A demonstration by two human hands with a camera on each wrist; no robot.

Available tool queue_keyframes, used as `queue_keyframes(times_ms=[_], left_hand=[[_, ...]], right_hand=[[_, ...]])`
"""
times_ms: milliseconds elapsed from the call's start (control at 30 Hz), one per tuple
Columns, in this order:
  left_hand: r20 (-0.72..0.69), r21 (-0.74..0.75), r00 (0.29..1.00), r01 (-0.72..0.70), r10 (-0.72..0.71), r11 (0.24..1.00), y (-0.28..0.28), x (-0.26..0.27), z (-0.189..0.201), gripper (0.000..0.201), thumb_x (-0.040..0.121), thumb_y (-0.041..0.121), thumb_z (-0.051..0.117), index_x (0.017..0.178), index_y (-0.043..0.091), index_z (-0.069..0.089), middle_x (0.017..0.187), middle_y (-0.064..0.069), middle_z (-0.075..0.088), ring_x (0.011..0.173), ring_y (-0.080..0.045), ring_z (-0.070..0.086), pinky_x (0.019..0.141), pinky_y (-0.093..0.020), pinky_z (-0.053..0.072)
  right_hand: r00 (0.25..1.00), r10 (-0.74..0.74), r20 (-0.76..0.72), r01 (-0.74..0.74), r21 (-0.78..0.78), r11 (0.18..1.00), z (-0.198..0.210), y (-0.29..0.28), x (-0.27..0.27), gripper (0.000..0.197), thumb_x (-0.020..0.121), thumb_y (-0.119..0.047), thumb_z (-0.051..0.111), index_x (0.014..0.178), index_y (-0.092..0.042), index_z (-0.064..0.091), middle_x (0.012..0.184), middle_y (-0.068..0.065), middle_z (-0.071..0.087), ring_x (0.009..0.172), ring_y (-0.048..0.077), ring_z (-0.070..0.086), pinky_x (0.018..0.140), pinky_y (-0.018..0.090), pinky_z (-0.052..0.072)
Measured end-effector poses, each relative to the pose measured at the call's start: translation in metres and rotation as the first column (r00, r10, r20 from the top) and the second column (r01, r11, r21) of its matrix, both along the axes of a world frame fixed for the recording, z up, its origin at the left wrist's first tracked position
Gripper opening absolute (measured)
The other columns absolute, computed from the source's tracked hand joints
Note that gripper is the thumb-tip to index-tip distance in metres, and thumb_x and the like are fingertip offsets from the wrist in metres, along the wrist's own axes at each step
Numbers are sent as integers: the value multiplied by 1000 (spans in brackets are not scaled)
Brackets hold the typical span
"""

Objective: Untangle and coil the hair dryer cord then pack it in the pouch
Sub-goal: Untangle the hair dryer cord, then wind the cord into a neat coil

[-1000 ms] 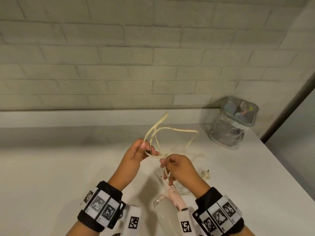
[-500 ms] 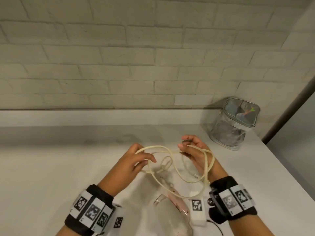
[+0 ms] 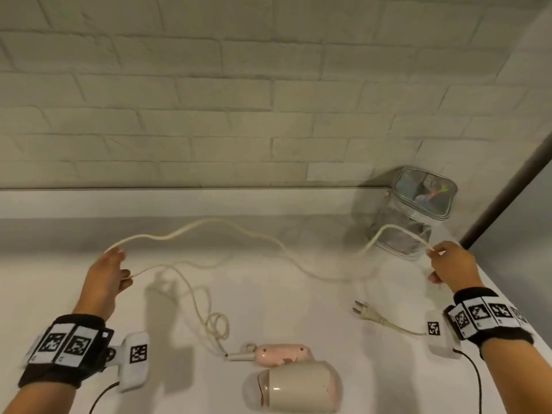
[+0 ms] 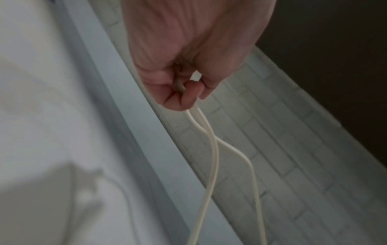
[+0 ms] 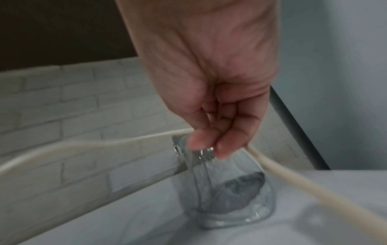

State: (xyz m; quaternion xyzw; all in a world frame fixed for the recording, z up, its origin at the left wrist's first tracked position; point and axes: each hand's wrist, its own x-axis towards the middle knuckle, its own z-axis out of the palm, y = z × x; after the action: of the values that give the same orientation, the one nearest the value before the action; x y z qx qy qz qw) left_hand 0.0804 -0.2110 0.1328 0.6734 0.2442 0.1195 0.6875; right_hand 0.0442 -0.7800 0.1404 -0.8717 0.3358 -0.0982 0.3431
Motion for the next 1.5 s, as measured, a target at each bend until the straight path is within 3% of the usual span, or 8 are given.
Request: queue_keyframes(times_ms=[200, 300, 467, 600, 800, 1033, 1200, 1500], left_hand=[[-19, -15, 984, 178, -178, 984, -19, -6, -7, 27, 92, 8, 46, 118, 6, 56, 81, -2, 50, 63, -15, 44, 63, -22, 50], [22, -90, 968, 252, -251, 964, -26, -7, -2, 22, 91, 4, 45, 106, 8, 60, 97, -9, 54, 81, -17, 55, 87, -34, 48], [6, 282, 1000, -8, 7, 959, -13, -13, -9, 28, 88, 16, 54, 116, 14, 55, 126, -8, 49, 112, -22, 49, 90, -31, 35], [27, 391, 994, 86, -105, 916, -28, -46, -20, 20, 88, 17, 53, 71, 8, 57, 76, -13, 62, 74, -27, 55, 68, -34, 41], [-583, 158, 605, 739, -542, 655, -74, -79, -80, 29, 90, 36, 51, 81, 13, 66, 75, -2, 69, 64, -14, 63, 58, -23, 49], [-411, -122, 731, 548, -544, 828, -121, -68, -94, 28, 97, 23, 37, 90, 2, 54, 76, -11, 66, 73, -22, 64, 72, -31, 51], [-101, -619, 822, 388, -560, 682, -117, -73, -75, 40, 92, 34, 42, 57, 16, 46, 53, -3, 54, 60, -20, 61, 71, -38, 50], [276, -332, 786, 617, -553, 713, -130, -41, 33, 37, 94, 28, 37, 59, 17, 41, 41, 7, 30, 35, -5, 20, 34, -16, 23]], right_hand=[[985, 150, 82, -146, -47, 988, -15, 49, 4, 58, 76, 15, 51, 130, -2, 39, 131, 29, 37, 105, 41, 50, 92, 38, 39], [899, 404, 168, -388, -120, 914, -15, 126, -4, 40, 82, 3, 55, 120, -10, 49, 125, 17, 47, 77, 28, 58, 78, 31, 43], [310, 932, -189, -935, 116, 335, -25, 260, -29, 9, 85, -29, 58, 85, -23, 65, 89, -7, 65, 76, 6, 58, 73, 24, 46], [88, 899, -429, -976, 142, 164, -40, 319, -24, 22, 88, -20, 53, 91, 0, 60, 95, 16, 63, 83, 28, 56, 70, 32, 41], [90, 925, -368, -996, -59, 74, -35, 349, 3, 39, 81, 9, 40, 115, -7, 51, 117, 20, 48, 97, 37, 52, 72, 34, 37], [33, 673, -739, -845, -381, -376, -49, 360, 45, 23, 83, -5, 57, 99, -16, 69, 144, 7, 37, 123, 33, 31, 101, 52, 24], [253, 818, -516, -718, -668, -198, -8, 314, 67, 4, 70, -23, 72, 70, -20, 73, 85, -4, 69, 100, 23, 42, 82, 40, 18], [582, 803, 131, -309, -877, 367, 90, 179, 47, 6, 69, -16, 73, 63, -14, 72, 92, 3, 73, 97, 22, 50, 85, 37, 24]])
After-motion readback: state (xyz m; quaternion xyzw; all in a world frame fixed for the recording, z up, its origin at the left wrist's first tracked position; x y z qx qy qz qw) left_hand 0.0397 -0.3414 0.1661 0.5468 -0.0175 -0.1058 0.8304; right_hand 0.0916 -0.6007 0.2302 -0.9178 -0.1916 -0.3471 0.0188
